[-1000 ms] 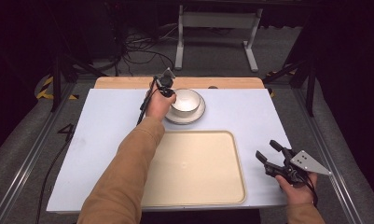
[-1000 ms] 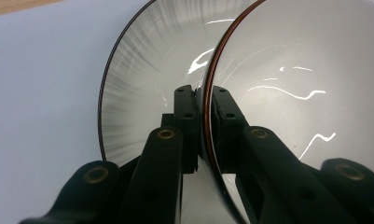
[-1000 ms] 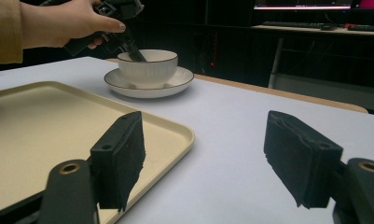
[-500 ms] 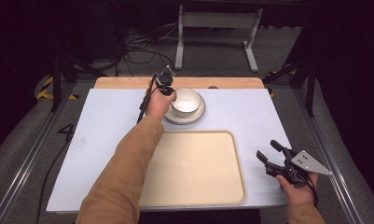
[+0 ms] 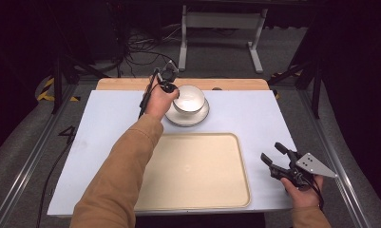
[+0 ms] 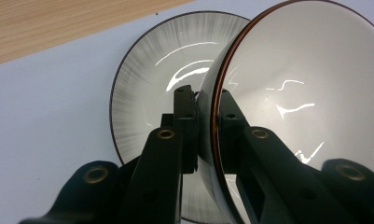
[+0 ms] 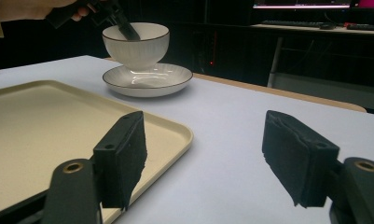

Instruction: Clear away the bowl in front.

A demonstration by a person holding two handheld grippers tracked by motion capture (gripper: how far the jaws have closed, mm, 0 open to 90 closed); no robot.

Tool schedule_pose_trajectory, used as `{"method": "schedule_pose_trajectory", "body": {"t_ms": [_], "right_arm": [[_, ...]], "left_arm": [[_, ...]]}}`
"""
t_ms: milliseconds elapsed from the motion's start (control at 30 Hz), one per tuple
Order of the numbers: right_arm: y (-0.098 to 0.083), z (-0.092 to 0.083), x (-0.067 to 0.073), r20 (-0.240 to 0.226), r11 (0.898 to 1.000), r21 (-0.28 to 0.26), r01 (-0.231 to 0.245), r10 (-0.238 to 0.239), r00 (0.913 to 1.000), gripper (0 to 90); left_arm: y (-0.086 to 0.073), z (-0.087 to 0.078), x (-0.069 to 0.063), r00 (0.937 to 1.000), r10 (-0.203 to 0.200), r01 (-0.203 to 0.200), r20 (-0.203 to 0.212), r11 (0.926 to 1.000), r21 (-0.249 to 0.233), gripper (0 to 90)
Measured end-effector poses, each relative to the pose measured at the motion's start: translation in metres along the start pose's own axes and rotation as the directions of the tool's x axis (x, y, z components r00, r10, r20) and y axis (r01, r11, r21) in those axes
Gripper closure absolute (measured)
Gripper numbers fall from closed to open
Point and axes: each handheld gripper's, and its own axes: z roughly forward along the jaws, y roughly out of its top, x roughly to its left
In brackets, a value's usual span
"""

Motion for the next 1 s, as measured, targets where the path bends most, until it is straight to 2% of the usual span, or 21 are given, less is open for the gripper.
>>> {"method": "schedule_pose_trajectory", "body": {"t_ms": [267,533,800,1000], "right_arm": [[0.0,0.001,0.0,-0.005,1.0,0.001,0.004,-0.004,1.0,31.2],[0.0,0.002,-0.001,-0.005,1.0,0.003,0.003,-0.003,1.0,31.2],[-0.001,0.002,-0.001,-0.007,1.0,0.006,0.002,-0.002,1.0,31.3],[0.0,0.001,-0.001,-0.005,1.0,0.009,0.006,-0.006,1.0,31.3]], "left_arm": [[0.0,-0.017,0.001,1.0,0.002,-0.002,0.009,1.0,0.0,83.0],[-0.003,-0.029,-0.003,0.9993,0.034,-0.034,0.017,0.9994,0.003,82.9],[-0.01,-0.045,-0.012,0.9952,0.09,-0.09,0.04,0.996,-0.002,82.8],[-0.018,-0.056,-0.017,0.9894,0.133,-0.134,0.058,0.9909,0.008,82.8]]}}
